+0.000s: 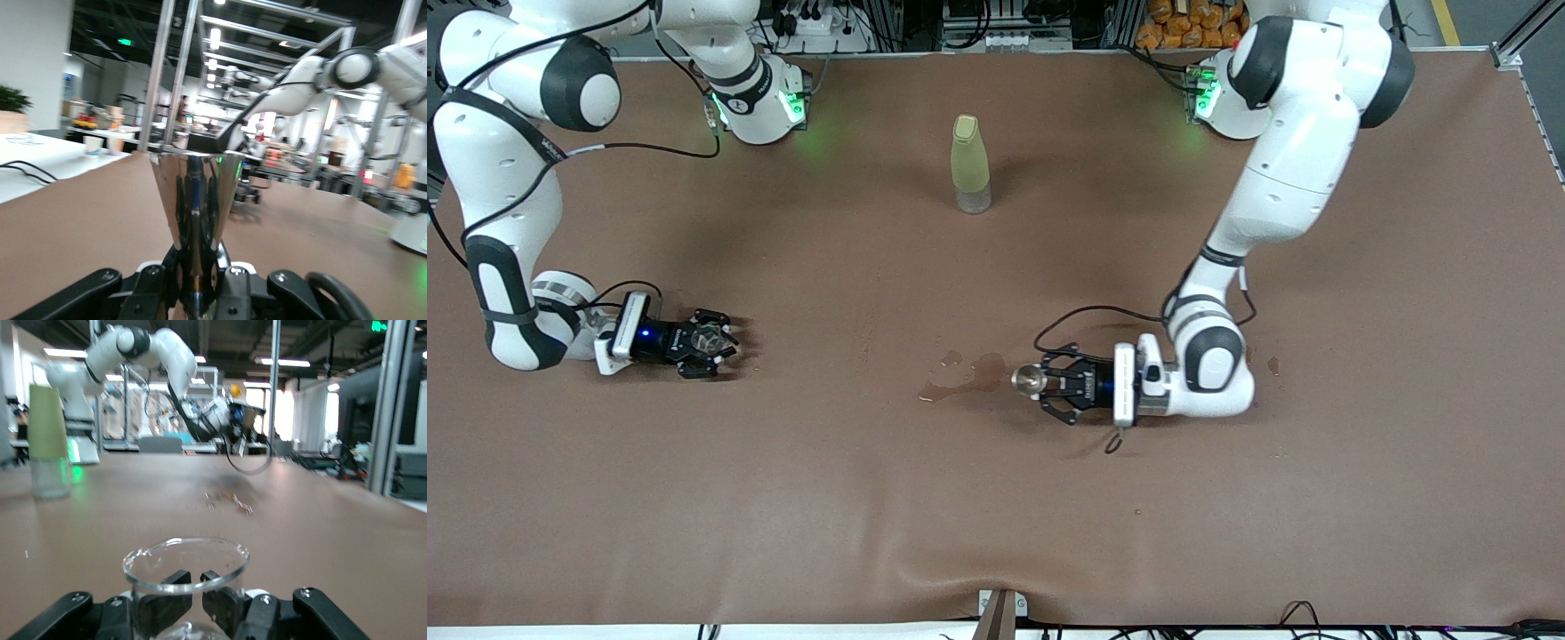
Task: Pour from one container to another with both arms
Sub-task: 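Carry the jigger and glass toward each other with both grippers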
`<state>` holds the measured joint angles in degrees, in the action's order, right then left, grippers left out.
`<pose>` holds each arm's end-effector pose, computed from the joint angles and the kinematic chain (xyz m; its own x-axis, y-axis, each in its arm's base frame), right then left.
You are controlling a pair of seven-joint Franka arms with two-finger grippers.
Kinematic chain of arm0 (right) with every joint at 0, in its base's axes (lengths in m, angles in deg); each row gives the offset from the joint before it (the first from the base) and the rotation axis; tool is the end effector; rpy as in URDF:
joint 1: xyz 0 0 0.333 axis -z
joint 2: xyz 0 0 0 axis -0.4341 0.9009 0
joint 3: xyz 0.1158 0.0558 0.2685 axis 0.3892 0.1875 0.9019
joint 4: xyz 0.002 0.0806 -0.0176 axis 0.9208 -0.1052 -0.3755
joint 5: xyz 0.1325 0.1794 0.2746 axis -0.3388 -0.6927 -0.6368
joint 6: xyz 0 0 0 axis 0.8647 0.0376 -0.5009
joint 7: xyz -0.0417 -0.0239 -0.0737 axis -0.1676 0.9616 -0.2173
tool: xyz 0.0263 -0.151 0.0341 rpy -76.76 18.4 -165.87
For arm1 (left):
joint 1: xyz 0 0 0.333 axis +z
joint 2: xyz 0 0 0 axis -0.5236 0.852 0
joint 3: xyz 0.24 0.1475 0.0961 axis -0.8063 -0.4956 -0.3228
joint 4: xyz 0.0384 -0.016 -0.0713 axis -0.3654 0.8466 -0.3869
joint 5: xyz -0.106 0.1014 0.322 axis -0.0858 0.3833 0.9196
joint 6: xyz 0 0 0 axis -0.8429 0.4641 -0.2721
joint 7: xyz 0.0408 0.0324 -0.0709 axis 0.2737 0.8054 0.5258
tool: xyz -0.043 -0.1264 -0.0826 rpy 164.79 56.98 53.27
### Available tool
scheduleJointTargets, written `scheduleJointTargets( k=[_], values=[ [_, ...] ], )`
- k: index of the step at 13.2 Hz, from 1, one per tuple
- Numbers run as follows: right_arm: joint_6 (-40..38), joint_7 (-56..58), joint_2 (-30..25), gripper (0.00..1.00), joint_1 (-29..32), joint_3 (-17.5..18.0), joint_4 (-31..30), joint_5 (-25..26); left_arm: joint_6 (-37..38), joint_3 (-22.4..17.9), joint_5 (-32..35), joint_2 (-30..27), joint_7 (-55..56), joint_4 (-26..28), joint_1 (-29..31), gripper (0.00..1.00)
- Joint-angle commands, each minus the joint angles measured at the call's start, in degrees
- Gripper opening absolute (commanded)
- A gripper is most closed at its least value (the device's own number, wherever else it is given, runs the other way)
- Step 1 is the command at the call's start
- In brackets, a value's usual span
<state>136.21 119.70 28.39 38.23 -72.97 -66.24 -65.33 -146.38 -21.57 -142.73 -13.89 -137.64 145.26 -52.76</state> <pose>0.5162 -0.0494 0.0937 -0.0577 0.0291 0.9979 0.9981 -0.0209 0.0583 0.6008 -0.3868 0.1623 0.1994 0.0111 0.9798 -0.9799 -0.0086 0.1995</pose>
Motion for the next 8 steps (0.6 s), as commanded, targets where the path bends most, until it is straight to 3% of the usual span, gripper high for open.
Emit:
scheduleJointTargets(
  k=[1, 5, 8],
  values=[
    [-3.63, 6.45, -3.08, 0.0, -2.56, -0.66, -2.08, -0.91, -4.89, -0.72, -9.17, 0.02, -3.44, 0.39, -4.55, 0.0],
    [-5.57, -2.87, -7.74, 0.0, -5.55, -0.66, -2.43, -0.73, -10.78, -0.72, -13.24, 0.02, -3.8, 0.04, -8.51, 0.0],
    [-5.75, -11.92, -15.45, 0.0, -8.1, -0.75, -6.37, -1.08, -14.22, -1.07, -17.8, 0.46, -7.29, -1.01, -11.25, 0.0]
  ],
)
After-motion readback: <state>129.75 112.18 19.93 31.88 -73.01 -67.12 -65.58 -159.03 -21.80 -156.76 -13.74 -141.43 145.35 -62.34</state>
